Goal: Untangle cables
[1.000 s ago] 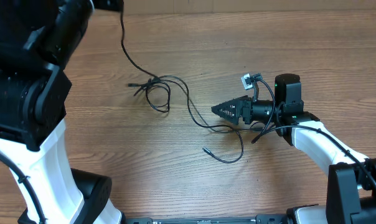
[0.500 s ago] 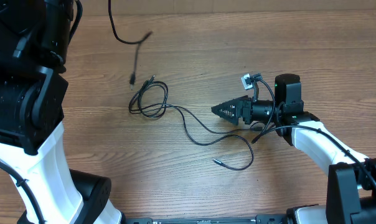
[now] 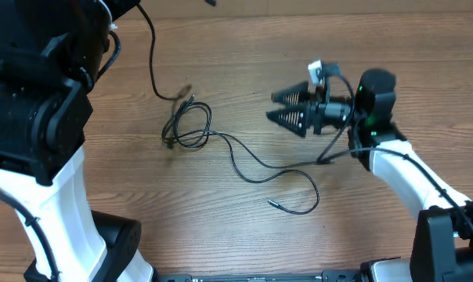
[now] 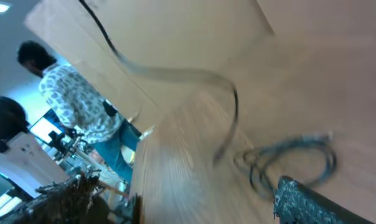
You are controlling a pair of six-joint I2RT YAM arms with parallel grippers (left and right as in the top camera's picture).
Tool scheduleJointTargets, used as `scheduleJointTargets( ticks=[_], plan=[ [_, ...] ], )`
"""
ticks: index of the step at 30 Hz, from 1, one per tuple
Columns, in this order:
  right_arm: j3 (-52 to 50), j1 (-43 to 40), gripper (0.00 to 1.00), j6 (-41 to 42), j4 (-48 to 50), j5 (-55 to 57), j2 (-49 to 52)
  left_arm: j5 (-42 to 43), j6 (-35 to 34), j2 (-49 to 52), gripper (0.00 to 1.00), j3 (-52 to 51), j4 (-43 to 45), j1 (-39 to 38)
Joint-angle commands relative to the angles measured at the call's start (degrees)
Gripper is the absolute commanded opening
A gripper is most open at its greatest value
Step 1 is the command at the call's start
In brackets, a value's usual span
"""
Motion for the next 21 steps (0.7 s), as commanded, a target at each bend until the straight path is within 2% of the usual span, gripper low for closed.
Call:
scheduleJointTargets(
  ticks=[1, 5, 11, 15, 21],
  plan=[
    [7.1, 0.1, 0.93, 1.8, -1.2, -1.2, -0.5, 0.4, -7.2, 0.9, 0.04, -0.7, -1.5, 0.2],
    [12.7, 1.5, 1.0, 1.7, -2.4, -1.2, -0.5, 1.5, -13.0, 0.9, 0.05, -3.6, -2.1, 0.2],
    [17.8, 6.0, 1.0, -0.3, -2.0, -1.2, -0.5, 10.5, -20.9, 1.0, 0.05, -7.4, -1.0, 0.2],
    [18.8, 8.9, 1.0, -2.2, -1.9, 0.1, -0.5, 15.1, -21.7, 1.5, 0.04, -7.9, -1.4, -0.6],
    [18.8, 11.4, 1.0, -5.2, -1.7, 3.5, -0.5, 15.9, -23.3, 2.3, 0.05, -7.9, -4.1, -4.7]
  ],
)
